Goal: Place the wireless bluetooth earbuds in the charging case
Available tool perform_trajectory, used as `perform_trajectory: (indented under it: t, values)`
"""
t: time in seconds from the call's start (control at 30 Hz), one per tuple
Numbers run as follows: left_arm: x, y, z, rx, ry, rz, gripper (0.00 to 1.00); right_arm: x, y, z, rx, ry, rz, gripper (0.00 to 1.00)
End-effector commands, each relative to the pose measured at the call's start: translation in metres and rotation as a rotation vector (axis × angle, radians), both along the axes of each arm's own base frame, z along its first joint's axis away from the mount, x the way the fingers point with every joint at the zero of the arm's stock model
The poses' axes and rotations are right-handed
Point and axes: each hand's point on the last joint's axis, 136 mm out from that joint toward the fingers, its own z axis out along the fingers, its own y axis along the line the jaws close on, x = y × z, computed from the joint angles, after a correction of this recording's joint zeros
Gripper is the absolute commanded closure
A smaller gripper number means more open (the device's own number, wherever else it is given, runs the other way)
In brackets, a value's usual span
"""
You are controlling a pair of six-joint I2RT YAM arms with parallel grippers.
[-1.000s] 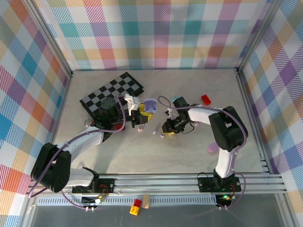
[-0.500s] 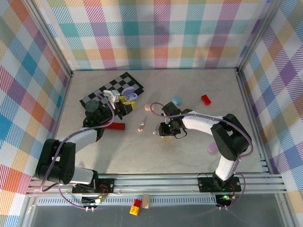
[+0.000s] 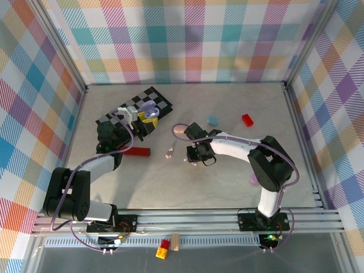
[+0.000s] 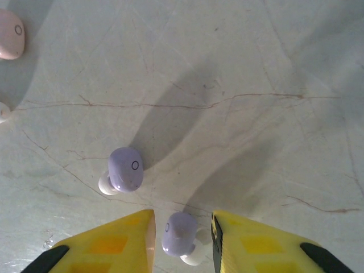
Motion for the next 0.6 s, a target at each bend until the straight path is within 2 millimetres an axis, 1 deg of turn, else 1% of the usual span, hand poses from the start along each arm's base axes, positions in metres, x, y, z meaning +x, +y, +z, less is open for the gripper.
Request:
perform_trajectory:
  t: [0.0,0.1,0.37,0.5,0.57]
  values:
    - [-0.001,0.007,0.008,-0.007,-0.044,0.021,0.69,-0.003,-0.001,-0.004,-0.068,0.003,0.010,0.69]
    - [0.001,0.011,0.008,-0.008,-0.045,0.032,0.69,-0.005,0.000,-0.006,-0.104,-0.002,0.026,0.69]
    - [0.002,0.013,0.012,-0.011,-0.051,0.037,0.69,-0.009,-0.003,-0.012,-0.225,-0.022,0.072,0.70]
    - [0.002,0.014,0.013,-0.013,-0.052,0.035,0.69,-0.009,-0.002,-0.014,-0.227,-0.017,0.075,0.72]
    - [0.002,0.013,0.013,-0.013,-0.051,0.034,0.69,-0.009,-0.002,-0.014,-0.232,-0.019,0.078,0.74]
